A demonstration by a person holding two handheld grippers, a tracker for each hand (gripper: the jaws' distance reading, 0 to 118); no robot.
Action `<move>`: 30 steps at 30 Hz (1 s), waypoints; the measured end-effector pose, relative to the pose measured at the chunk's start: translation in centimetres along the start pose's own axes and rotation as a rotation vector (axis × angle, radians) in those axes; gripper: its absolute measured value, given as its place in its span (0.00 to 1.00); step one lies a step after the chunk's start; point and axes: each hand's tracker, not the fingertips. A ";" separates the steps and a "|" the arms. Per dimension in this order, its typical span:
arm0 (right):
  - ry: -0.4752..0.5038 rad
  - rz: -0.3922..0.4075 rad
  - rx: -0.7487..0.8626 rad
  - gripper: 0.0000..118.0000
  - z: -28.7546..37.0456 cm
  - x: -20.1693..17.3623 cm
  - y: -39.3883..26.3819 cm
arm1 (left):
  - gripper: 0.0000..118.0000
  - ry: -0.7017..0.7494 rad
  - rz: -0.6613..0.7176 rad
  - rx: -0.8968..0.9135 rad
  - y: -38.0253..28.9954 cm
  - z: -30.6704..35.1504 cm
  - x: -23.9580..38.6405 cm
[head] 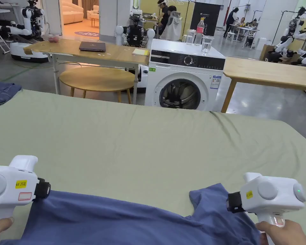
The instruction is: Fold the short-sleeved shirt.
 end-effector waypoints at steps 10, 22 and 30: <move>0.010 0.017 -0.083 0.38 -3.3 0.4 0.2 | 0.00 -0.022 0.021 -0.005 -1.6 -0.5 -2.1; 0.070 -0.025 0.145 0.00 3.6 0.5 -1.6 | 0.00 -0.044 0.068 0.018 -2.1 1.7 -1.7; 0.061 0.025 0.274 0.00 11.3 0.4 -5.9 | 0.00 -0.058 0.091 0.062 -3.9 5.3 -2.4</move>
